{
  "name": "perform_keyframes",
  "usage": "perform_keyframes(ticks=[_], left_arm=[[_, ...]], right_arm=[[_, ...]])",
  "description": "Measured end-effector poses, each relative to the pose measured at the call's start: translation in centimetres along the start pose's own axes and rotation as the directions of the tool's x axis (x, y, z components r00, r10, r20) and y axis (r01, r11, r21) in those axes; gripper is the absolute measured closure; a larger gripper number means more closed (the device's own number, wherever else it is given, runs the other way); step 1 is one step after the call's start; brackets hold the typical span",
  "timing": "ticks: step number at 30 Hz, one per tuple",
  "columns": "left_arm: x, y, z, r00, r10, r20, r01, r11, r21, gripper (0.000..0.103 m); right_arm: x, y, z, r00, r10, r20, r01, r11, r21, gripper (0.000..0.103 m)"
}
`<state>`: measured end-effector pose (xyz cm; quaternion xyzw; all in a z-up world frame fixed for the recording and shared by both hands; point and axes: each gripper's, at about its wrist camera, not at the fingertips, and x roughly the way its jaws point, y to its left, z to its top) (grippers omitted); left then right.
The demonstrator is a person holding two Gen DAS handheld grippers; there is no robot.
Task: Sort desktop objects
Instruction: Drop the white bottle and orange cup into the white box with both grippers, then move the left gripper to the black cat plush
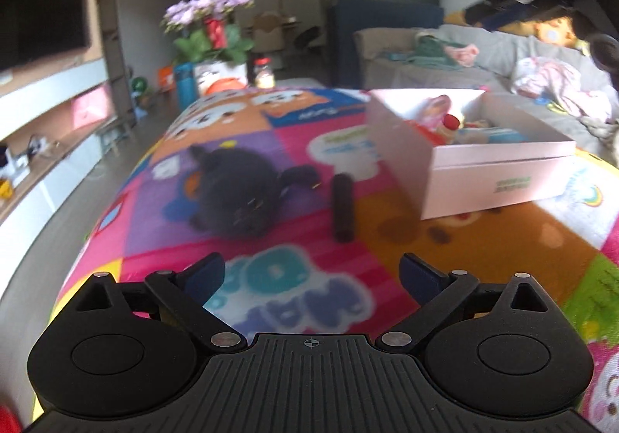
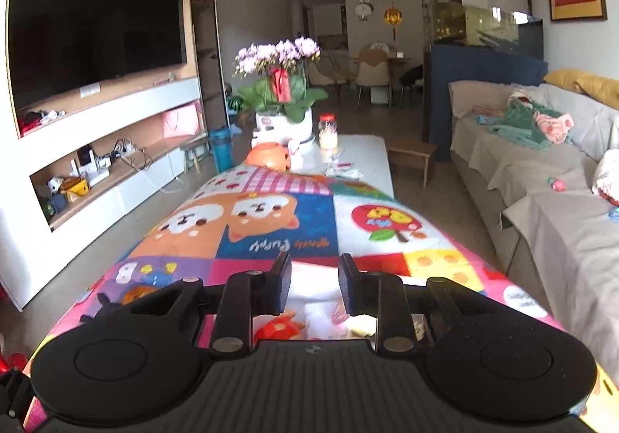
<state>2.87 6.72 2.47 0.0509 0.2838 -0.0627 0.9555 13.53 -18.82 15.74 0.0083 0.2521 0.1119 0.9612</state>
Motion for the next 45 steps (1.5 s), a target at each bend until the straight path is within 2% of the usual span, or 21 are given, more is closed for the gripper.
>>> perform_keyframes(ticks=[3,6,9,13,18,19,20,21,23,26,30,33,35,37,39,40,44,45], left_arm=[[0.0,1.5,-0.3,1.0,0.03,0.0,-0.03,0.998,-0.049,0.003],[-0.1,3.4,-0.3,0.997,0.074,0.004,-0.073,0.991,-0.111,0.003],[-0.6,5.5,-0.2,0.992,0.126,0.008,-0.124,0.979,-0.159,0.003],[-1.7,7.5,-0.4,0.984,0.177,0.007,-0.172,0.963,-0.208,0.003],[-2.4,8.0,-0.9,0.986,0.166,-0.005,-0.163,0.963,-0.213,0.002],[-2.5,8.0,-1.0,0.987,0.159,-0.008,-0.157,0.965,-0.212,0.002],[-2.5,7.9,-1.1,0.988,0.154,-0.01,-0.152,0.965,-0.213,0.002],[-2.5,7.9,-1.1,0.989,0.149,-0.012,-0.148,0.965,-0.214,0.002],[-2.5,7.8,-1.2,0.99,0.141,-0.014,-0.141,0.966,-0.217,0.002],[-2.3,7.3,-1.0,0.992,0.128,-0.017,-0.128,0.968,-0.218,0.002],[-1.7,6.0,-0.8,0.995,0.098,-0.027,-0.101,0.975,-0.198,0.002],[-1.4,4.6,-0.5,0.997,0.065,-0.031,-0.07,0.982,-0.174,0.002],[-1.0,3.6,-0.2,0.998,0.047,-0.037,-0.052,0.986,-0.158,0.002],[-0.8,2.6,0.1,0.999,0.034,-0.04,-0.039,0.989,-0.14,0.002],[-0.6,1.5,0.4,0.999,0.025,-0.038,-0.029,0.993,-0.117,0.002],[-0.6,1.1,0.6,0.999,0.023,-0.036,-0.027,0.994,-0.102,0.002],[-0.2,-0.1,1.3,0.998,0.055,-0.027,-0.056,0.998,-0.039,0.002],[0.1,-0.3,1.5,0.997,0.077,-0.017,-0.077,0.997,-0.021,0.002]], right_arm=[[0.0,2.7,-1.8,0.999,0.024,-0.024,-0.025,0.996,-0.083,0.077],[-0.2,7.0,-5.0,0.993,0.108,-0.052,-0.116,0.976,-0.183,0.077],[0.9,11.2,-8.3,0.98,0.167,-0.105,-0.187,0.957,-0.22,0.077],[4.6,14.5,-10.9,0.975,0.123,-0.187,-0.151,0.978,-0.145,0.077],[8.3,16.0,-12.1,0.979,0.036,-0.202,-0.06,0.992,-0.115,0.068],[8.7,15.9,-12.1,0.976,0.03,-0.214,-0.055,0.992,-0.111,0.068],[8.5,15.8,-12.0,0.977,0.033,-0.209,-0.058,0.992,-0.115,0.073],[8.1,15.5,-12.1,0.974,0.044,-0.22,-0.073,0.989,-0.128,0.081],[6.8,14.9,-12.3,0.967,0.093,-0.237,-0.133,0.978,-0.159,0.086],[3.8,13.4,-13.3,0.96,0.123,-0.25,-0.181,0.958,-0.224,0.086],[-0.1,9.8,-14.6,0.95,0.123,-0.286,-0.205,0.939,-0.275,0.086],[-2.3,7.2,-15.3,0.957,0.076,-0.279,-0.178,0.916,-0.361,0.086],[-2.8,5.6,-15.5,0.975,-0.009,-0.22,-0.083,0.91,-0.406,0.085],[-3.2,4.4,-15.5,0.987,-0.112,-0.111,0.052,0.898,-0.437,0.081],[-3.3,3.6,-15.6,0.977,-0.209,-0.037,0.173,0.885,-0.433,0.079],[-3.4,3.1,-15.5,0.975,-0.222,-0.028,0.193,0.894,-0.404,0.076],[-4.0,1.5,-15.7,0.982,-0.181,-0.056,0.161,0.954,-0.253,0.045],[-4.3,1.4,-16.2,0.984,-0.17,-0.059,0.152,0.96,-0.235,0.041]])
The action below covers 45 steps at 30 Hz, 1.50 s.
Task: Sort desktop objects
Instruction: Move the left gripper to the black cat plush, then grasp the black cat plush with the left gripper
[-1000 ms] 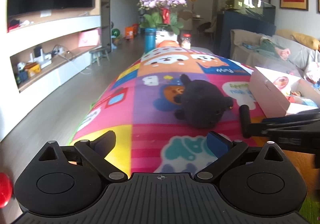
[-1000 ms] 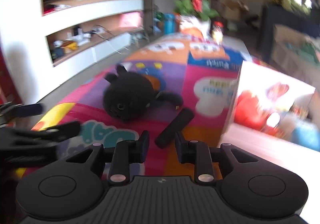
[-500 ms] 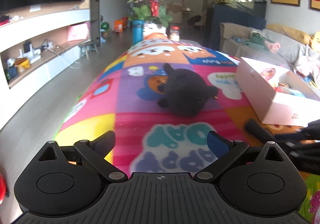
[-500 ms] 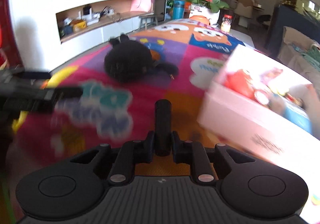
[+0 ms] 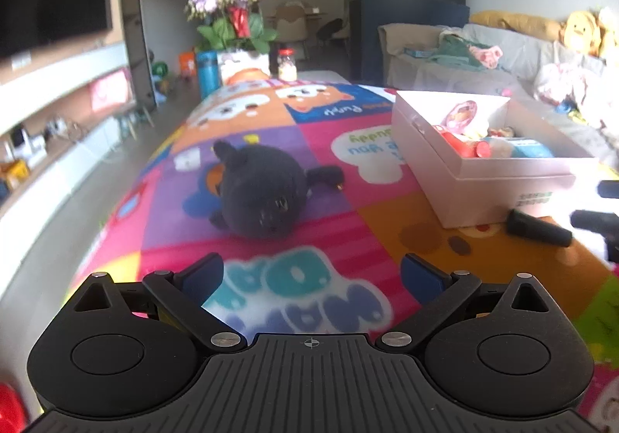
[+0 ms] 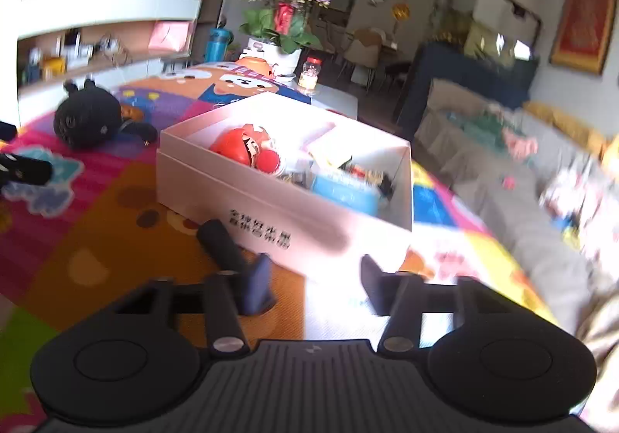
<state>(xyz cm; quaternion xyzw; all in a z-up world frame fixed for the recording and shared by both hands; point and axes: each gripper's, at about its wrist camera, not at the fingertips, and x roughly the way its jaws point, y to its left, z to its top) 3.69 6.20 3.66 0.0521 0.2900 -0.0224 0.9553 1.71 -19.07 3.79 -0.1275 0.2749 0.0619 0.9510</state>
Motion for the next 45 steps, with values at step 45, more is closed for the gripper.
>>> perform_keyframes(ticks=[45], left_arm=[[-1.7,1.5,-0.1,0.969,-0.243,-0.048,0.231,0.956,-0.181,0.006]], right_arm=[[-0.4,-2.8,-2.4,0.999,-0.002,0.041,-0.01,0.958,0.287,0.0]])
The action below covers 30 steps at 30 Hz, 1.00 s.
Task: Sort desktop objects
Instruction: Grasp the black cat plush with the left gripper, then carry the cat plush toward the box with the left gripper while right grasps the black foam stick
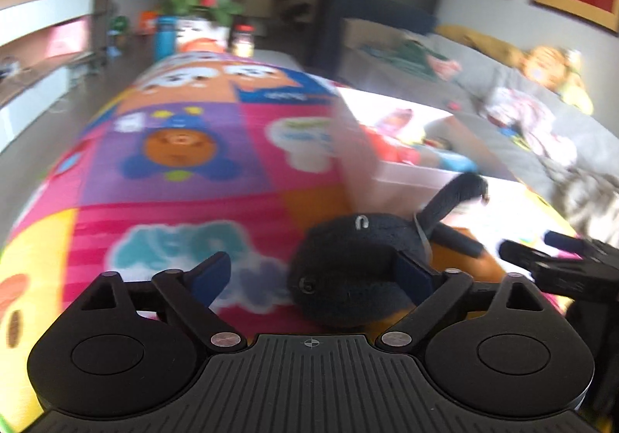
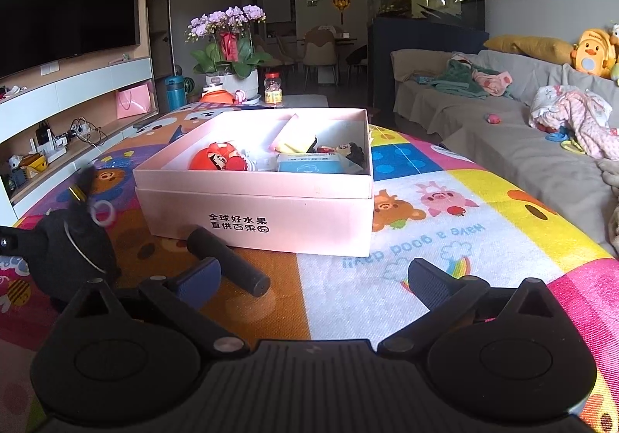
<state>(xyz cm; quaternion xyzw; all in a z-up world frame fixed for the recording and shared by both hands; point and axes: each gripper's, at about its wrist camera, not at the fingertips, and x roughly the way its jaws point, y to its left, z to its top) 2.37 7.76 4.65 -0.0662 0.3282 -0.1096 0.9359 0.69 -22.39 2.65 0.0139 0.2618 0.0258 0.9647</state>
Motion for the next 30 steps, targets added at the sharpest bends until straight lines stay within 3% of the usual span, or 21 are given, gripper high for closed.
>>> perform_keyframes(ticks=[5,11,14,15,17,18,20,22,24,28,30], left_arm=[[-0.4,0.5,-0.1,1.0,0.022,0.022,-0.021,1.0,-0.017,0.004],[0.3,-1.6,-1.7,0.999,-0.039,0.009,0.038,0.998,0.039,0.002],[0.9,-2.7,-2.7,1.0,-0.021,0.0,0.021,0.996,0.089,0.002],[1.2,-3.0,-3.1,1.0,-0.007,-0.002,0.007,0.994,0.109,0.002],[1.8,-3.2,-3.7,1.0,0.012,-0.016,-0.01,0.992,0.125,0.002],[1.8,-3.1,-3.7,1.0,0.007,-0.022,-0.004,0.993,0.122,0.002],[1.6,-2.9,-3.7,1.0,0.002,-0.006,-0.002,0.994,0.111,0.001],[1.7,-2.7,-3.8,1.0,-0.001,-0.014,0.002,0.995,0.098,0.001],[1.7,-2.7,-3.8,1.0,0.0,-0.012,0.001,0.995,0.097,0.001],[1.7,-2.7,-3.8,1.0,0.003,-0.013,-0.002,0.995,0.098,0.001],[1.8,-2.7,-3.8,1.0,0.003,-0.018,-0.001,0.995,0.097,0.001]], right_arm=[[0.3,0.2,0.0,1.0,-0.004,-0.02,0.004,1.0,-0.01,0.0],[0.7,0.7,0.1,0.999,-0.019,-0.044,0.018,0.999,-0.032,0.0],[1.4,1.3,0.4,0.997,-0.007,-0.078,0.002,0.997,-0.074,0.002],[1.7,1.6,0.4,0.996,0.0,-0.094,-0.009,0.995,-0.095,0.006],[2.5,2.0,0.5,0.991,0.01,-0.135,-0.026,0.993,-0.116,0.031],[2.9,2.2,0.6,0.988,0.013,-0.156,-0.032,0.992,-0.121,0.039],[3.4,2.3,0.9,0.988,0.012,-0.156,-0.032,0.991,-0.129,0.041],[3.8,2.5,1.3,0.988,-0.077,-0.132,0.057,0.986,-0.155,0.044],[3.7,2.5,1.4,0.984,-0.146,-0.1,0.129,0.979,-0.159,0.044],[2.8,2.2,1.6,0.991,-0.069,-0.116,0.06,0.995,-0.08,0.039],[2.6,2.6,1.6,0.992,-0.027,-0.122,0.021,0.999,-0.044,0.02]])
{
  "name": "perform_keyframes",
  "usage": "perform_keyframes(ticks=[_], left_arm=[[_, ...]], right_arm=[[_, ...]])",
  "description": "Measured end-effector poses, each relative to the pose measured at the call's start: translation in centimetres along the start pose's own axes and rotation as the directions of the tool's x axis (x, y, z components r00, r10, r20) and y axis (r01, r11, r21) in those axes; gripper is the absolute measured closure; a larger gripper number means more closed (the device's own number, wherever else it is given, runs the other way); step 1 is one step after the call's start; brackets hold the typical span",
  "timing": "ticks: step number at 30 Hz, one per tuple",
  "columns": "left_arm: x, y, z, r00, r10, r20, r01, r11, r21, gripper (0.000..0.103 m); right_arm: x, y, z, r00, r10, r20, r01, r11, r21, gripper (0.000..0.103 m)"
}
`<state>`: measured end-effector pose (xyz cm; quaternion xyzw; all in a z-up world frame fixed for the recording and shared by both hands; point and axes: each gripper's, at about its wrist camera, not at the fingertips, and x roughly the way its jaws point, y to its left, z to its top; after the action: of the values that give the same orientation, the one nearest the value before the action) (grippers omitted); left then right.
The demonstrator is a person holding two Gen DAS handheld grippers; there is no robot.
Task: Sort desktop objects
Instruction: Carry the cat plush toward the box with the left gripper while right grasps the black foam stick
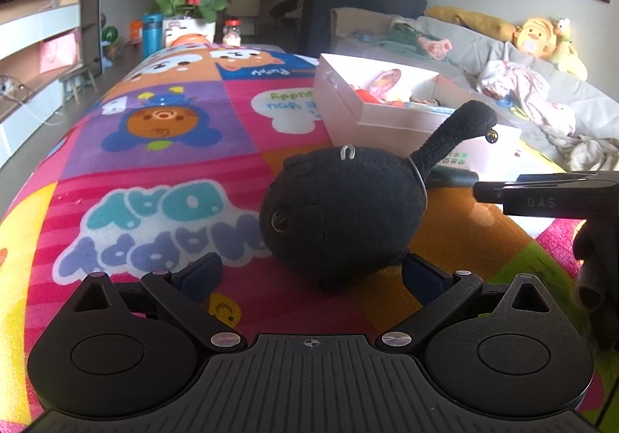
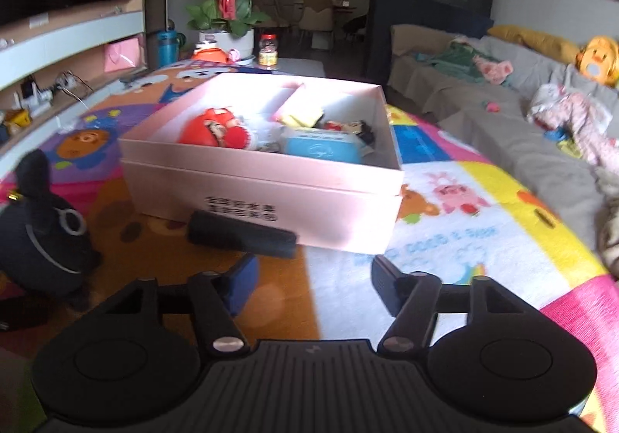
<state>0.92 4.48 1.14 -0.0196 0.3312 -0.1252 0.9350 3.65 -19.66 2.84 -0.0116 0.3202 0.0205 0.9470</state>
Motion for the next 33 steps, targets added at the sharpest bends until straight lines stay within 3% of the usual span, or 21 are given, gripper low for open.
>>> perform_keyframes(ticks=[4,7,10,14,17,22,28,31,33], left_arm=[[0.0,0.0,0.0,1.0,-0.001,-0.003,0.001,1.0,-0.003,0.001],[0.0,0.0,-0.1,1.0,0.0,0.0,0.0,1.0,-0.007,0.001],[0.0,0.0,0.0,1.0,-0.005,-0.001,0.005,1.0,-0.011,0.001],[0.0,0.2,-0.1,1.0,-0.011,-0.002,0.011,1.0,-0.024,0.0],[0.0,0.2,-0.1,1.0,-0.013,-0.001,0.013,1.0,-0.027,0.0],[0.1,0.1,0.0,1.0,-0.011,-0.008,0.01,1.0,-0.018,0.0],[0.8,-1.6,0.7,1.0,0.008,0.003,-0.008,0.997,0.076,0.0],[1.4,-2.5,1.2,1.0,0.025,0.019,-0.027,0.994,0.102,0.0],[1.6,-2.9,1.3,1.0,-0.007,-0.008,0.008,0.995,0.103,0.0]], right_arm=[[1.3,1.6,0.8,0.998,0.05,-0.032,-0.049,0.998,0.036,0.015],[3.2,2.4,1.3,0.994,0.061,-0.086,-0.054,0.995,0.081,0.011],[4.1,3.0,2.0,0.995,0.05,-0.081,-0.043,0.995,0.089,0.007],[4.5,3.8,2.4,0.996,0.032,-0.087,-0.029,0.999,0.041,0.028],[3.3,3.1,1.9,0.992,0.086,-0.092,-0.083,0.996,0.044,0.028],[-1.2,1.8,-0.6,0.993,0.101,-0.062,-0.103,0.994,-0.046,0.028],[-4.9,0.0,-4.3,0.998,0.045,-0.037,-0.049,0.992,-0.119,0.028],[-5.1,-0.8,-4.7,0.998,0.049,-0.027,-0.051,0.995,-0.082,0.028],[-4.9,-1.0,-4.6,0.999,0.044,-0.028,-0.046,0.997,-0.064,0.028]])
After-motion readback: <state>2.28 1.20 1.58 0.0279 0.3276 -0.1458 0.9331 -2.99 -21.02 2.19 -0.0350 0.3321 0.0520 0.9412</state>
